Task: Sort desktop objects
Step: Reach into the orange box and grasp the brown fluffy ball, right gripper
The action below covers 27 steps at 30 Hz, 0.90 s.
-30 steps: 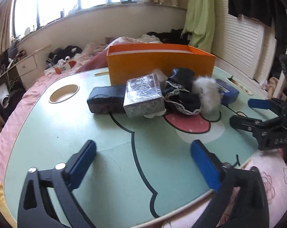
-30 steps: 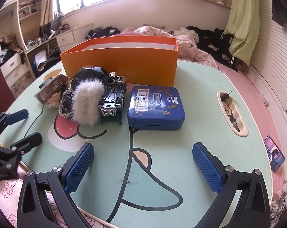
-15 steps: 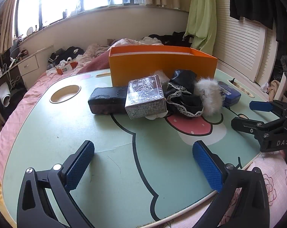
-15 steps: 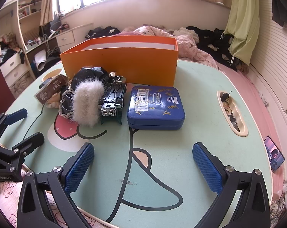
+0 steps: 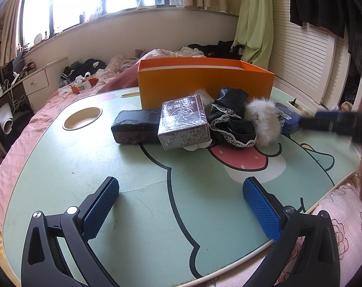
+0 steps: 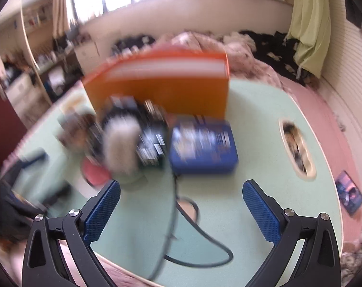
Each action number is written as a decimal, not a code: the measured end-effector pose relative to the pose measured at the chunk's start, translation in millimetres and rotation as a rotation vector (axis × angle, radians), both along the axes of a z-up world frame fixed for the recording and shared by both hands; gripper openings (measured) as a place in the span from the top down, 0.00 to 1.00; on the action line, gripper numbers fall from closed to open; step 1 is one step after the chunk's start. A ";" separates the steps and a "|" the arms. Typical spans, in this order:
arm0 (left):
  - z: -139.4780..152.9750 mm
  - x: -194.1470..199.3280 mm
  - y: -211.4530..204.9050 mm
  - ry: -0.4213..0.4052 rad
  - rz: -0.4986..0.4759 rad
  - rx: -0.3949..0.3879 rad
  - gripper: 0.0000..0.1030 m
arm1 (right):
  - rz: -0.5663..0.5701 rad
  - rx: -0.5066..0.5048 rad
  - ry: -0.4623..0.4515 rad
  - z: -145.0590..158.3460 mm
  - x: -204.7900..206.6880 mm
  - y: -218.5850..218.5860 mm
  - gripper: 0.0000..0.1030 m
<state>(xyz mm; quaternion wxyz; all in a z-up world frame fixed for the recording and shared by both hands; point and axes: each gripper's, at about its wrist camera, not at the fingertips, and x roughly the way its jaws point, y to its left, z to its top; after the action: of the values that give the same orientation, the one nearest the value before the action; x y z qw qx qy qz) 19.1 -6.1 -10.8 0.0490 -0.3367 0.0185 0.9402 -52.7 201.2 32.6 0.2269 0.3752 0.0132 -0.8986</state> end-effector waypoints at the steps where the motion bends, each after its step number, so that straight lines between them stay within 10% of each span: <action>1: -0.1 0.2 0.1 0.001 0.001 0.000 0.00 | 0.002 -0.018 0.016 11.9 -3.1 -1.4 0.00; 8: 0.2 0.3 -0.6 0.002 0.002 0.001 0.00 | -0.020 0.050 0.051 61.8 -48.5 -47.0 0.00; 27: -0.9 0.8 -3.0 0.014 0.010 0.006 0.00 | 0.029 0.048 -0.150 38.8 -119.5 -110.0 0.00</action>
<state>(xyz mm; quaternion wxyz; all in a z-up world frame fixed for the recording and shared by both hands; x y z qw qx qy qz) 19.9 -9.1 -11.7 0.0450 -0.3300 0.0144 0.9428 -172.2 91.3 71.4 0.2310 0.4467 0.0229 -0.8640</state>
